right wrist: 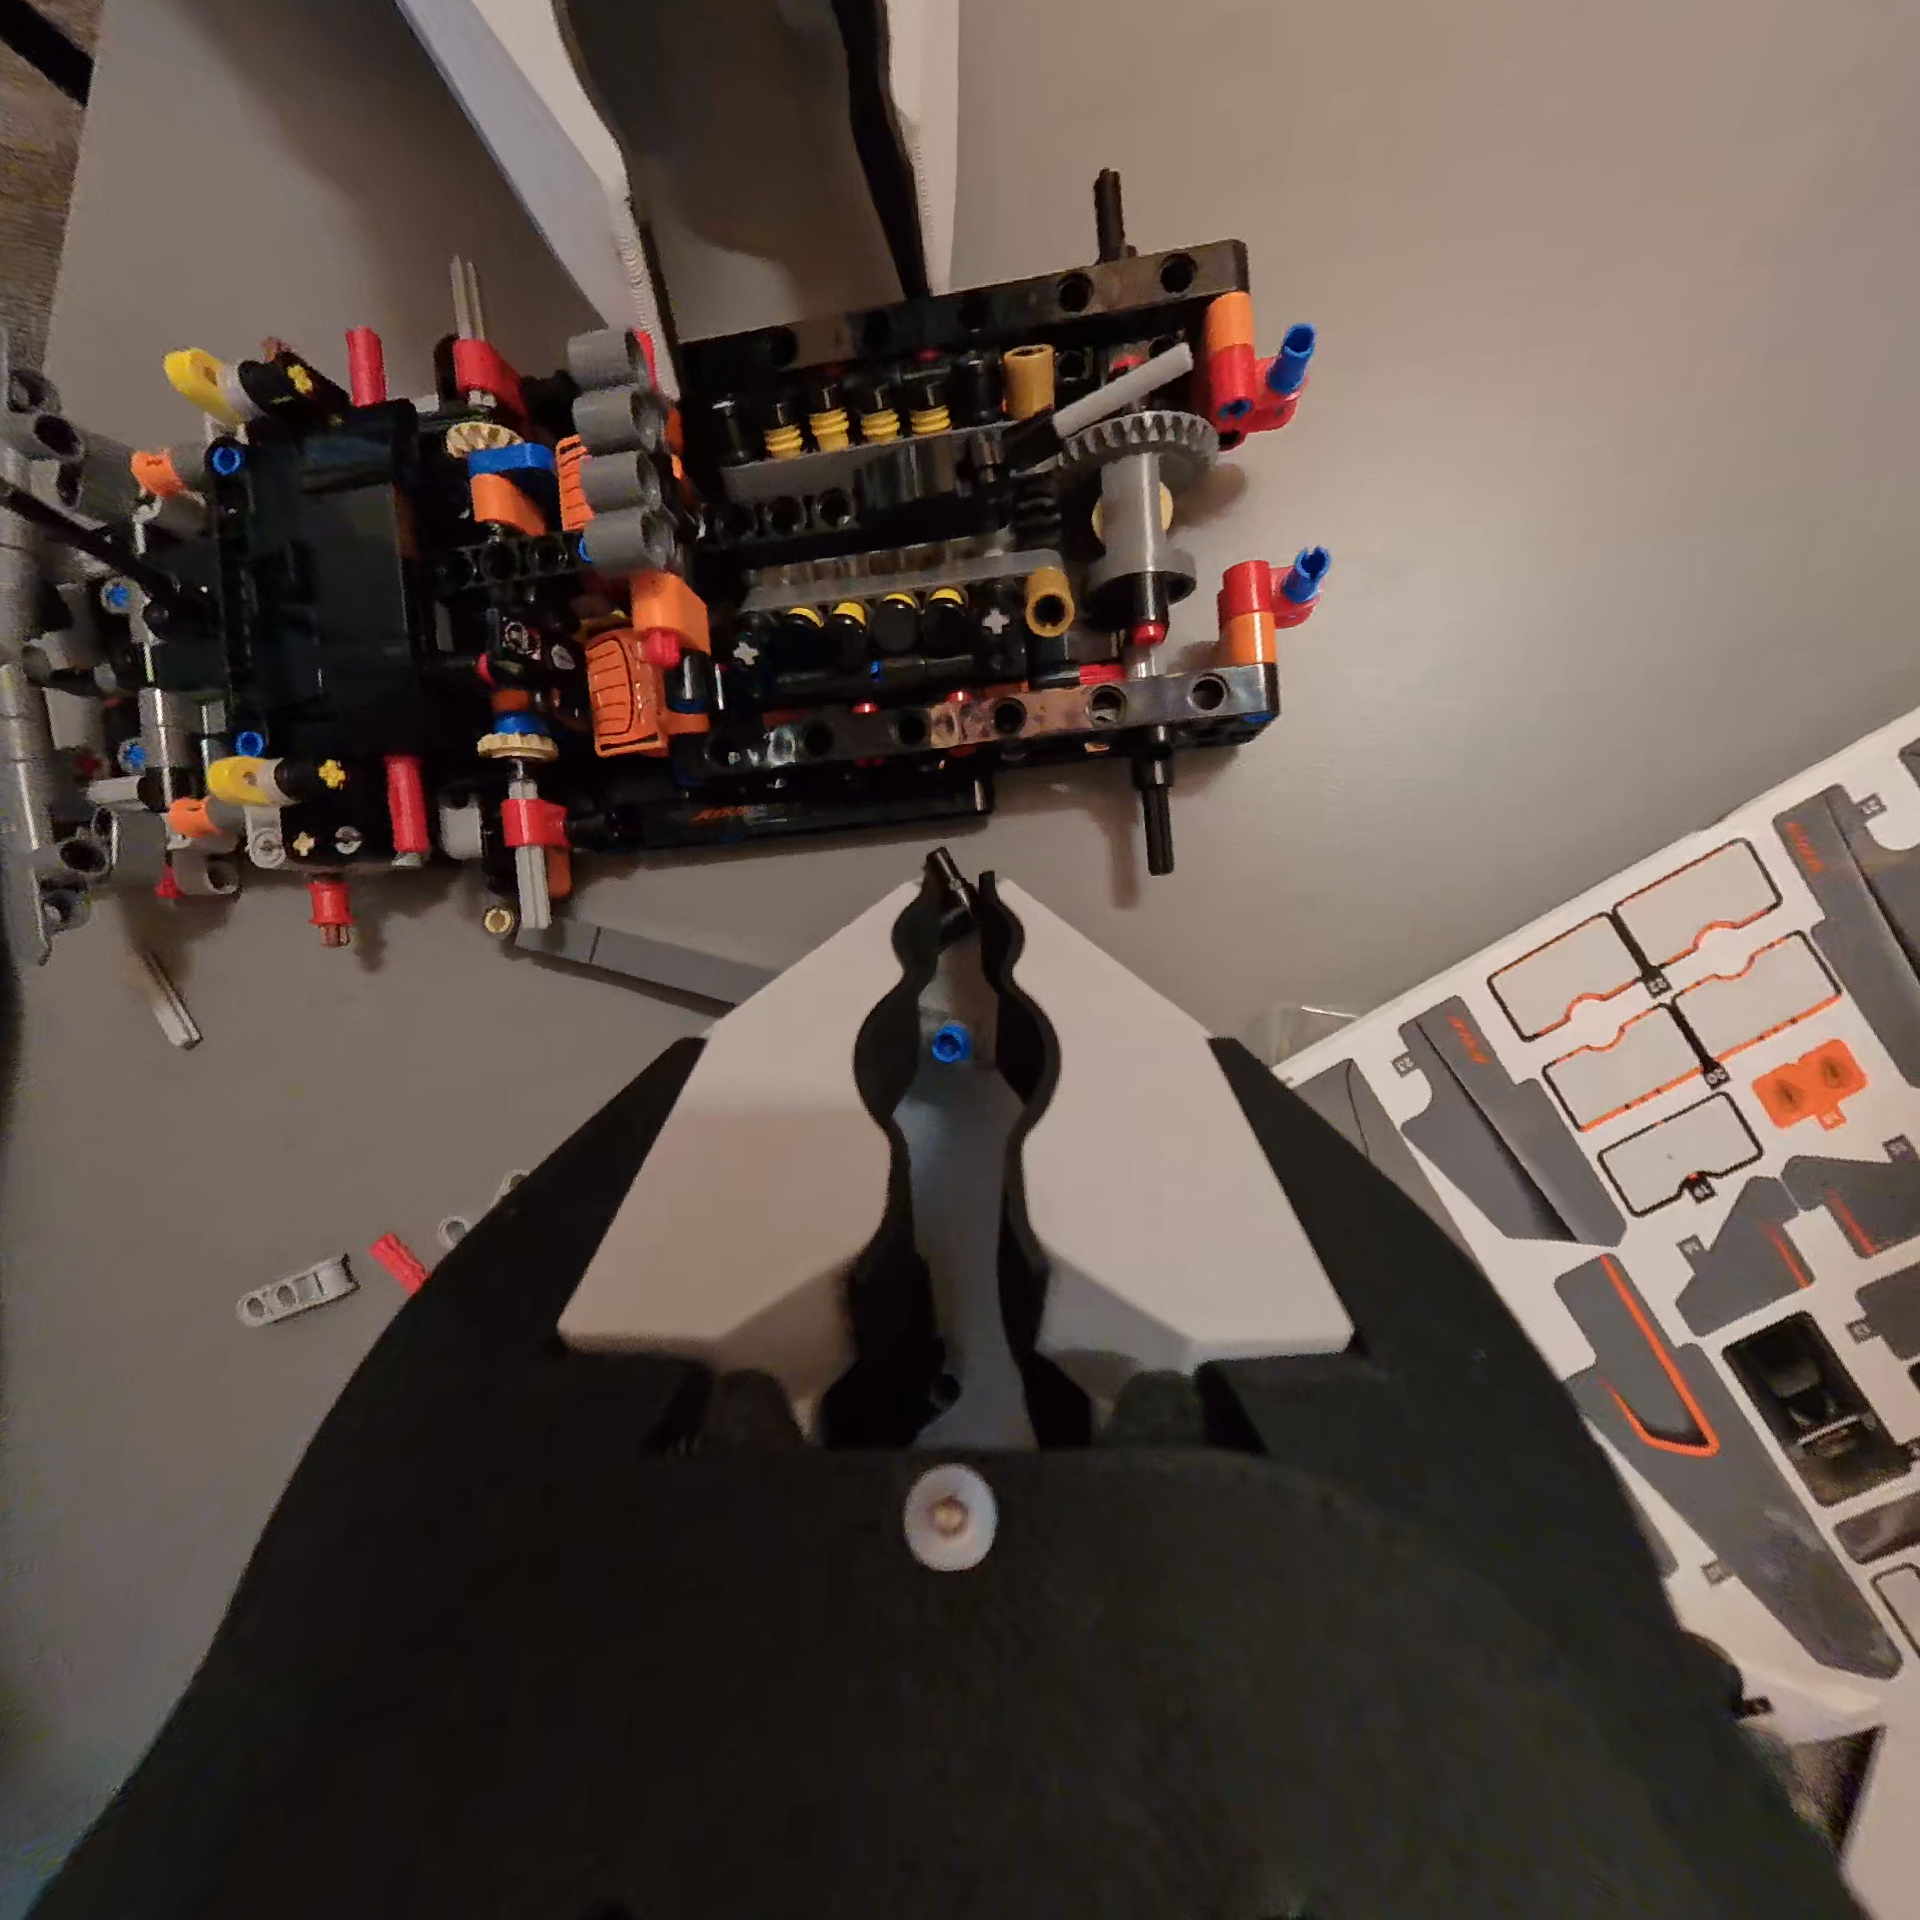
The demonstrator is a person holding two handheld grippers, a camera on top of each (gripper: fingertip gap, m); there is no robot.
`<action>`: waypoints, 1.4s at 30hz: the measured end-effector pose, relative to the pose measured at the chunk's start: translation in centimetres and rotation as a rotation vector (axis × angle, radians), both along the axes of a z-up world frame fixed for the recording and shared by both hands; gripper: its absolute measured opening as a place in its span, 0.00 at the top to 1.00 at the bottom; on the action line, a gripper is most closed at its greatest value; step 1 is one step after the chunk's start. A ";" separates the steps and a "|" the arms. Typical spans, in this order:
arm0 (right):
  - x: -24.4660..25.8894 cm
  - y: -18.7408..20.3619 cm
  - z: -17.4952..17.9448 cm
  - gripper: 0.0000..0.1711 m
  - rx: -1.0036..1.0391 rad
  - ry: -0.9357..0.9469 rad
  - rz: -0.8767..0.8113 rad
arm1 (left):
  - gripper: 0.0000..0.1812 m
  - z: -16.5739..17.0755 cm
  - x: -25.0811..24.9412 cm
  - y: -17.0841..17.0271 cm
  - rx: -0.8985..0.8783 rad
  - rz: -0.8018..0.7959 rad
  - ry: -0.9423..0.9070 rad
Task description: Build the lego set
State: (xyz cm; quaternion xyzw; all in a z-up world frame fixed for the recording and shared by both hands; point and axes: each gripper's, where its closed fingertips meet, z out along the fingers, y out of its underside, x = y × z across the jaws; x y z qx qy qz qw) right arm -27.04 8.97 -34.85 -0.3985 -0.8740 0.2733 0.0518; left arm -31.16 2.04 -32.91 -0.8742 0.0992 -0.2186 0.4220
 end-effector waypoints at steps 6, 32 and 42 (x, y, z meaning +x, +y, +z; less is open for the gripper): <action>-0.2 0.5 0.0 0.97 -0.029 0.008 -0.108 | 0.79 -0.1 0.1 -0.1 -0.007 0.000 0.007; 0.6 -0.4 1.3 0.90 -0.012 -0.011 0.013 | 0.80 -0.1 0.2 -0.2 -0.013 -0.003 -0.011; 0.0 0.2 -0.4 0.91 0.137 0.018 -0.042 | 0.81 -0.2 0.3 -0.2 -0.010 -0.002 0.007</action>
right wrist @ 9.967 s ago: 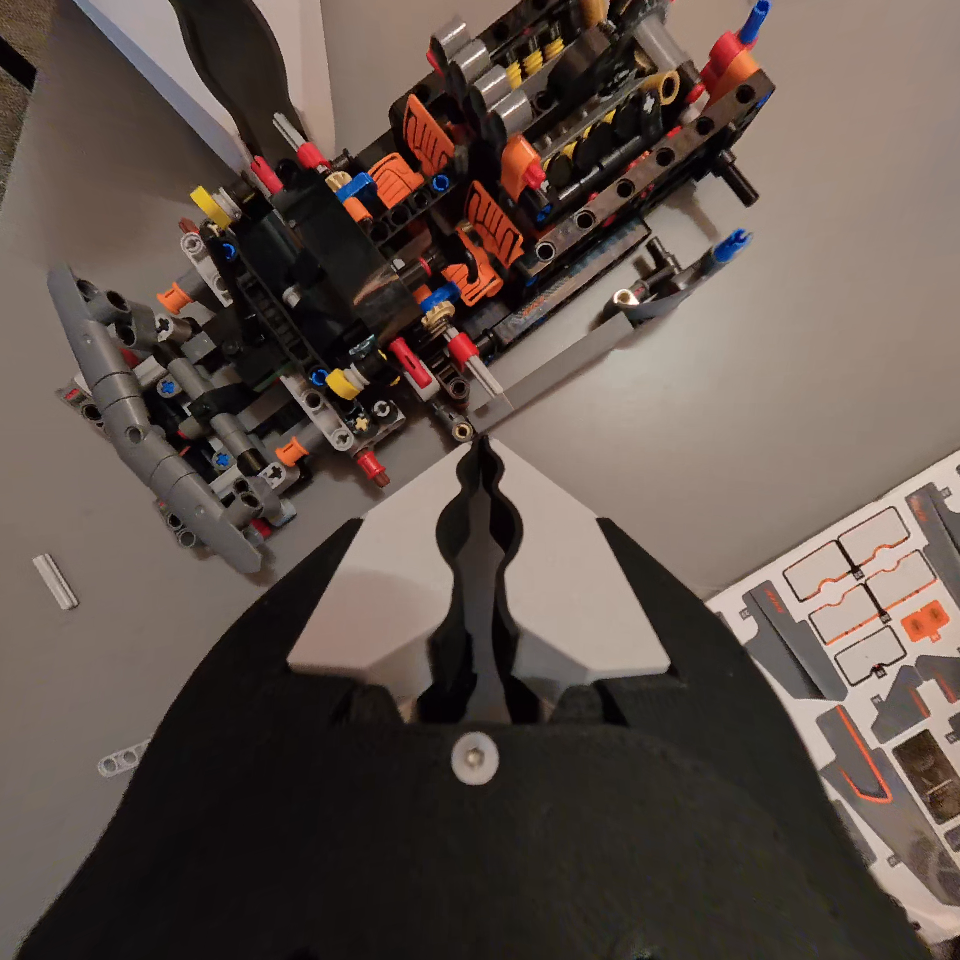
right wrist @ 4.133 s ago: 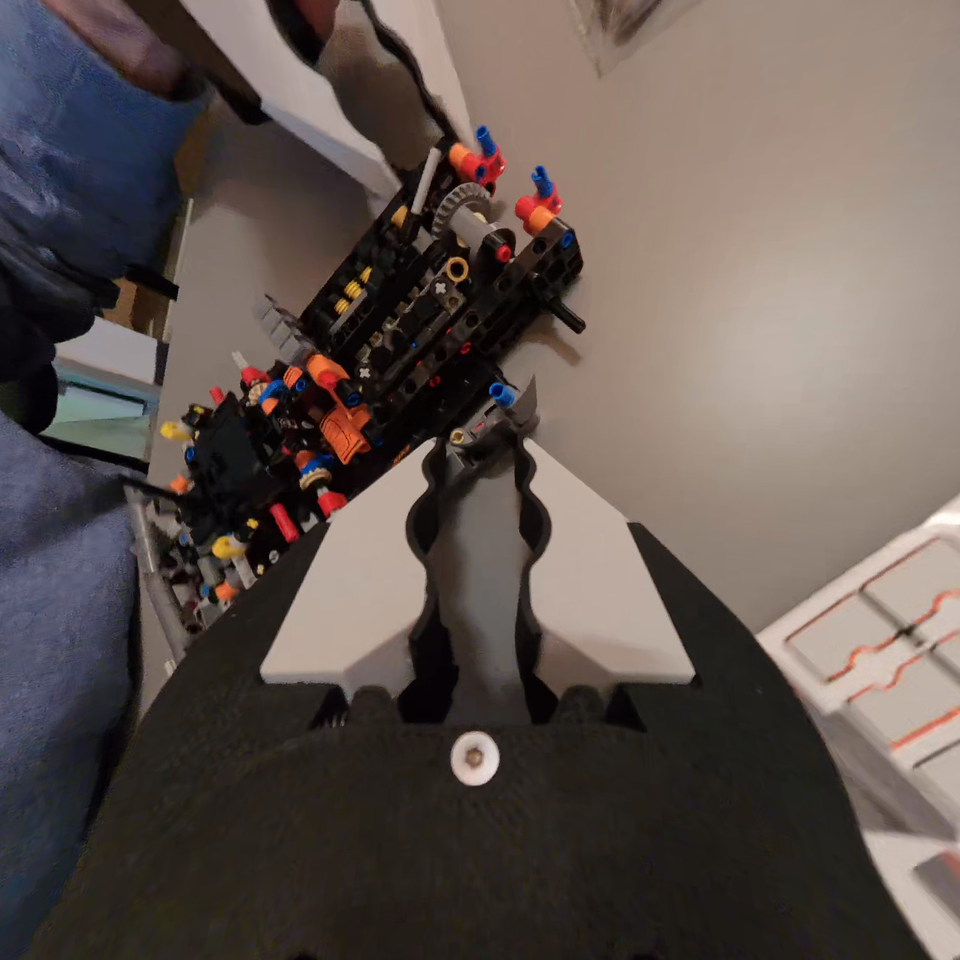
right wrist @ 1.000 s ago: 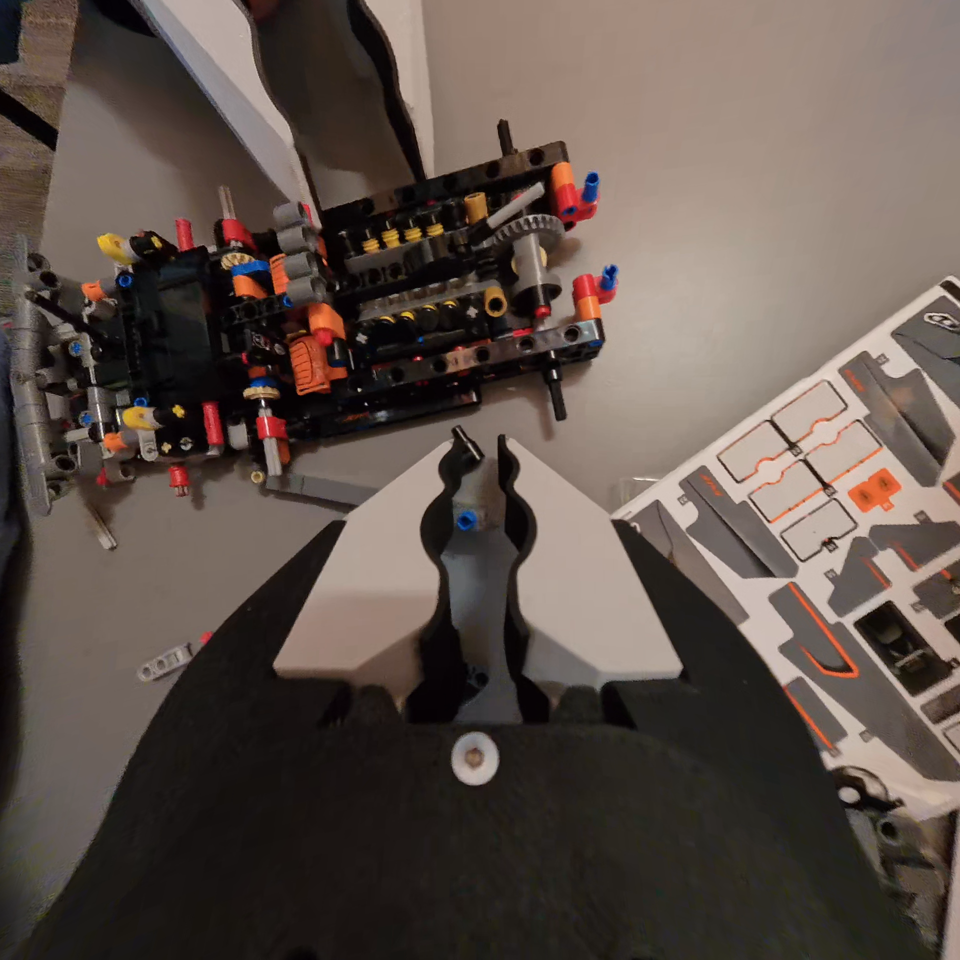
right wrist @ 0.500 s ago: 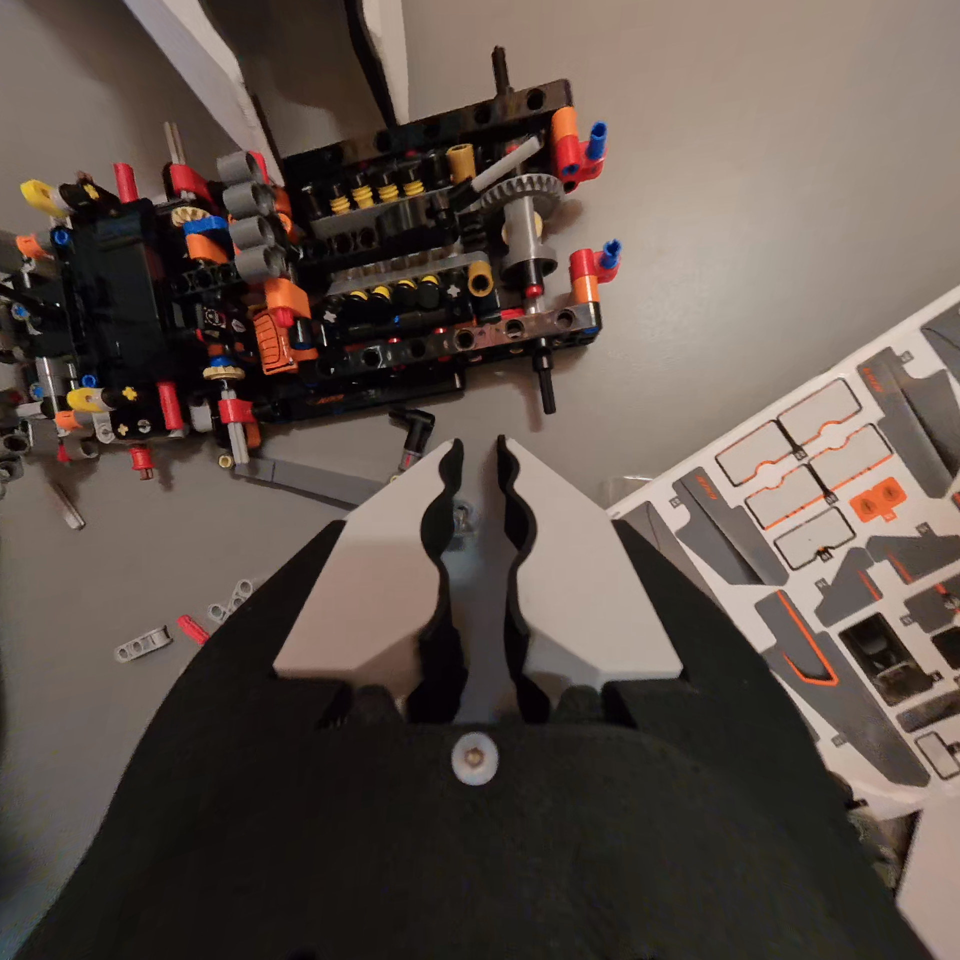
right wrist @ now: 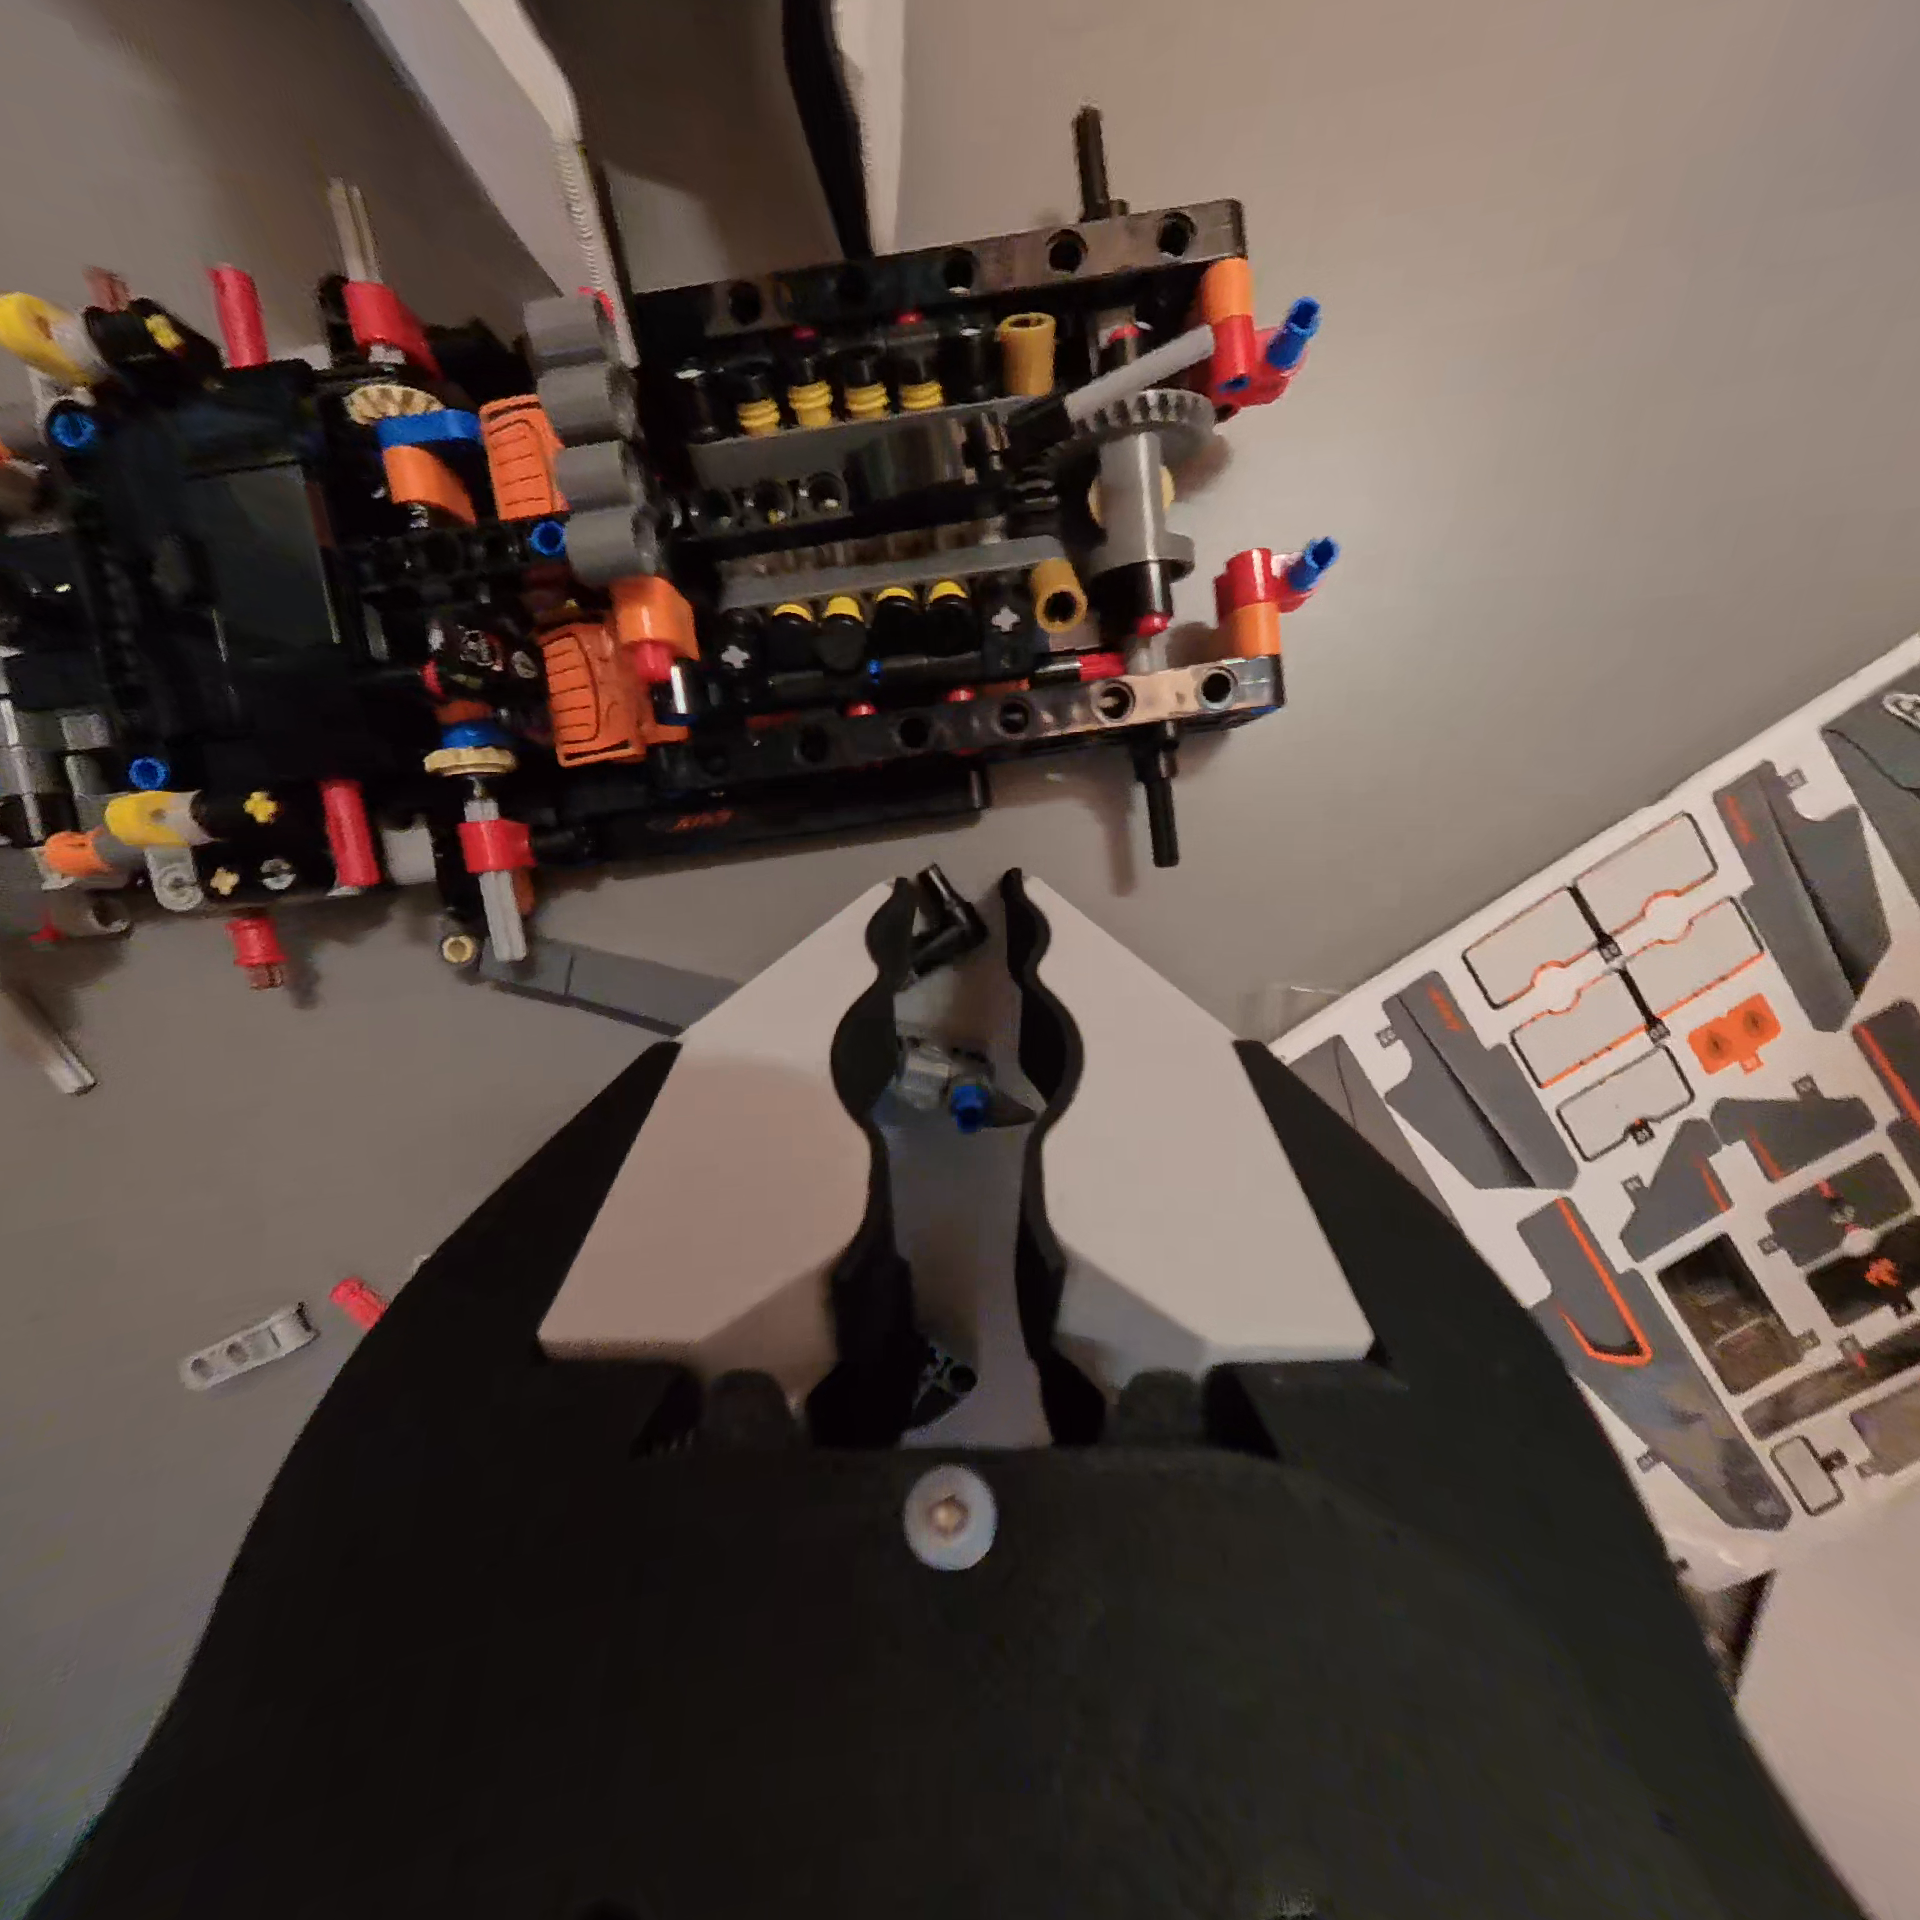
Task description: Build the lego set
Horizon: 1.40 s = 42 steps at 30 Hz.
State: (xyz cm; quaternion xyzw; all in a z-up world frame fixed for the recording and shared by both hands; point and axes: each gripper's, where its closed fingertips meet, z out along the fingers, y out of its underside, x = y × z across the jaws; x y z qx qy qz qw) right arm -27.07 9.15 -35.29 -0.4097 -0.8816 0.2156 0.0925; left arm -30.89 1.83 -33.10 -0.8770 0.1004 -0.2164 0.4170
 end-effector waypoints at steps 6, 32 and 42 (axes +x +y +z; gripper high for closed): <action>-0.4 1.2 0.7 0.90 -0.027 0.043 -0.107 | 0.81 0.0 0.0 0.0 0.000 -0.002 0.001; 2.8 1.2 0.8 0.93 -0.199 0.087 -0.075 | 0.81 -0.2 0.3 0.0 -0.024 0.001 -0.022; 2.2 0.0 0.3 0.94 -0.207 0.081 -0.041 | 0.81 -0.3 0.5 0.1 -0.030 -0.004 -0.032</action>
